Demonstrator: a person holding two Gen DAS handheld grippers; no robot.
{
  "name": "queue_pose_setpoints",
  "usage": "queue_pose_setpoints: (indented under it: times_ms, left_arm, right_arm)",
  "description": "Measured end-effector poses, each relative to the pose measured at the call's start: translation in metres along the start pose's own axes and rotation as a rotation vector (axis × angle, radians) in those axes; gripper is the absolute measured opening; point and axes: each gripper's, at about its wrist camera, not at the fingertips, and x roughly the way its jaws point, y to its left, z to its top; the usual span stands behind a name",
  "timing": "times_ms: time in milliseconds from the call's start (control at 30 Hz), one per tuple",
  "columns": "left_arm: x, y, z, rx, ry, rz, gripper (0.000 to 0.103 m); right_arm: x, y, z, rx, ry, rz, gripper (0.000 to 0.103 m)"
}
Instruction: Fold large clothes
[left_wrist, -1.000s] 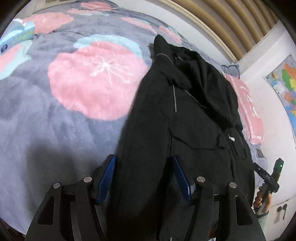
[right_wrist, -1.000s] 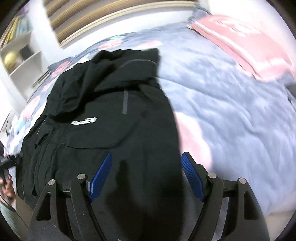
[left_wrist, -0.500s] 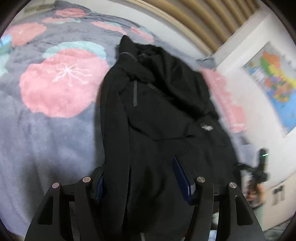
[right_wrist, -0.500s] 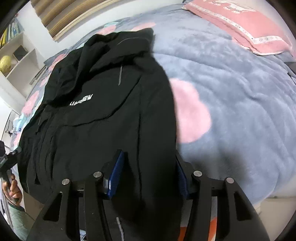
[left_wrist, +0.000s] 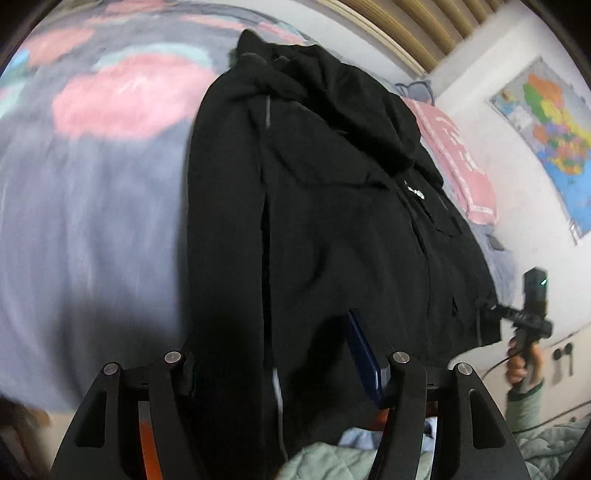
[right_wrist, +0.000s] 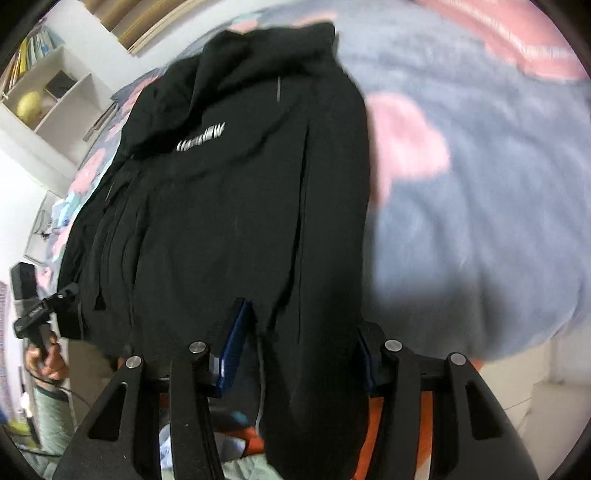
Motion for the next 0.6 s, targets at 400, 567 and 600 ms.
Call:
queue_pose_setpoints:
  times_ms: [400, 567, 600]
  left_arm:
    - [-0.037, 0.006, -0.013, -0.099, -0.174, -0.006, 0.013]
    - [-0.069, -0.002, 0.007, -0.096, -0.278, -0.041, 0.012]
    - [-0.077, -0.004, 0.015, -0.097, -0.305, -0.062, 0.012]
  right_arm:
    - [-0.02, 0.028, -0.004, -0.115, -0.063, 0.005, 0.018]
    - [-0.053, 0.031, 0.018, -0.124, -0.118, 0.078, 0.018]
    - [-0.061, 0.032, 0.023, -0.129, -0.134, 0.097, 0.018]
